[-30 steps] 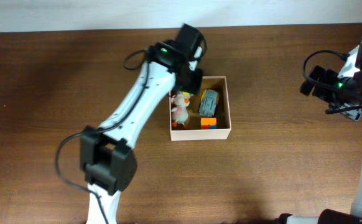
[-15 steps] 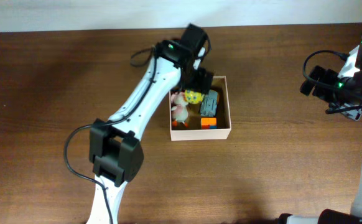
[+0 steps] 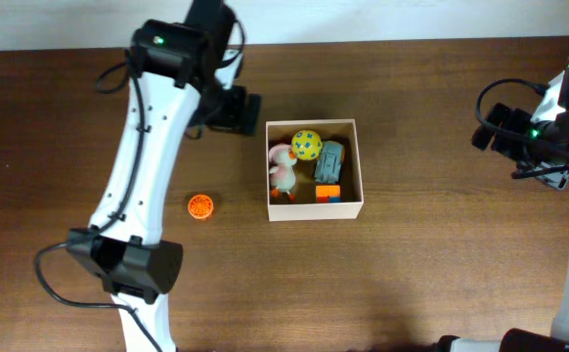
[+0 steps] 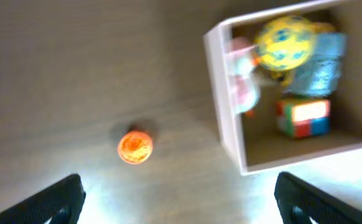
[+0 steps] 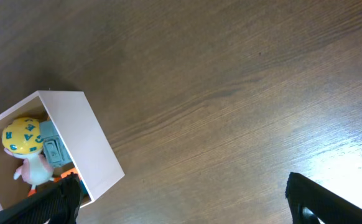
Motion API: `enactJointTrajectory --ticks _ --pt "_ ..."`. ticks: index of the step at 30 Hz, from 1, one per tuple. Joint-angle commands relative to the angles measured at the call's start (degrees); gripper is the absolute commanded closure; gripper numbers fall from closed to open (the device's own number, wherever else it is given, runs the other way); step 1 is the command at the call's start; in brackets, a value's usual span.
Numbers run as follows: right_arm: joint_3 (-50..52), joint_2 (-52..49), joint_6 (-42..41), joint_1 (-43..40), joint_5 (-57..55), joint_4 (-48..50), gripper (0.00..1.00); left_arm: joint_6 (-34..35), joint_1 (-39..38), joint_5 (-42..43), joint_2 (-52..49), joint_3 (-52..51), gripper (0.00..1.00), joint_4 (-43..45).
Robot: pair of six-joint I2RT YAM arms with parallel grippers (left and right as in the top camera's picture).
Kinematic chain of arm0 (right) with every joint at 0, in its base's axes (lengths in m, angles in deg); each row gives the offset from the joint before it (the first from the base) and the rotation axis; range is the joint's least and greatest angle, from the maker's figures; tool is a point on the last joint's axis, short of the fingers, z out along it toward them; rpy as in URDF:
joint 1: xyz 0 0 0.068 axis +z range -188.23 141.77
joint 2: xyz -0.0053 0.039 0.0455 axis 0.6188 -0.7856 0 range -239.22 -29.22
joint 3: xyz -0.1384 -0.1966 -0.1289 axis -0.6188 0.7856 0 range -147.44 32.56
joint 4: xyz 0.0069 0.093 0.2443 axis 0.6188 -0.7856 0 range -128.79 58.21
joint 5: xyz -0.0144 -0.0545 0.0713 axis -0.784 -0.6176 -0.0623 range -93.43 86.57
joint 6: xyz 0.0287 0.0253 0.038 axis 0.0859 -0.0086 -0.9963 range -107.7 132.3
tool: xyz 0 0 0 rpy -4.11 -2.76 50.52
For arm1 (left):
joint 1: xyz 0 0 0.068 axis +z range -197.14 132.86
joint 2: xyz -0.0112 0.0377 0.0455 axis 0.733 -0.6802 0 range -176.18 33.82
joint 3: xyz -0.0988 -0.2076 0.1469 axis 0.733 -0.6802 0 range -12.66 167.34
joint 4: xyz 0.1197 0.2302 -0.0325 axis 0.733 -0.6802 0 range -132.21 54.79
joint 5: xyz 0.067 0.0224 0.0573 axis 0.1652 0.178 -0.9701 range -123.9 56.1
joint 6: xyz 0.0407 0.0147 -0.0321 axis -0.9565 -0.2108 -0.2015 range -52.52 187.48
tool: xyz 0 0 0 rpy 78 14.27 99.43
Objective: Pack container
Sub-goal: 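Move the left gripper to the orange spiky ball and grasp it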
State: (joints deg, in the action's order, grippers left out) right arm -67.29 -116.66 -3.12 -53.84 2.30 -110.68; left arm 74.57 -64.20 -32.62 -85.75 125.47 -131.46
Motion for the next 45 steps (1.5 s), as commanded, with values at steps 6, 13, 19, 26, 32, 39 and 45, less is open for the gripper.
enactJointTrajectory --ticks 6,13,19,26,32,39,45 --pt "0.37 -0.42 -0.04 -0.20 0.70 0.02 0.01 -0.35 4.50 -1.33 -0.35 -14.69 0.01 1.77" --pt "0.37 -0.42 -0.04 -0.20 0.70 0.02 0.01 -0.76 6.95 -1.53 -0.35 -32.44 0.01 13.51" --pt "0.37 -0.42 -0.07 -0.20 0.70 0.02 0.01 -0.81 10.03 0.44 -0.35 -44.89 0.00 23.19" --pt "0.37 -0.42 -0.07 -0.20 0.70 0.02 0.01 -2.05 9.44 0.35 -0.35 -51.71 0.05 30.49" --pt "0.37 -0.42 -0.04 -0.20 0.70 0.02 0.01 -2.03 9.25 0.39 -0.35 -55.52 0.15 33.51" --pt "0.37 -0.42 -0.07 -0.20 0.70 0.02 0.01 -2.03 9.22 0.42 -0.35 -56.46 0.35 34.80" --pt "0.37 -0.42 -0.04 -0.20 0.70 0.02 0.01 -2.03 9.25 0.46 -0.35 -56.11 0.57 35.10"
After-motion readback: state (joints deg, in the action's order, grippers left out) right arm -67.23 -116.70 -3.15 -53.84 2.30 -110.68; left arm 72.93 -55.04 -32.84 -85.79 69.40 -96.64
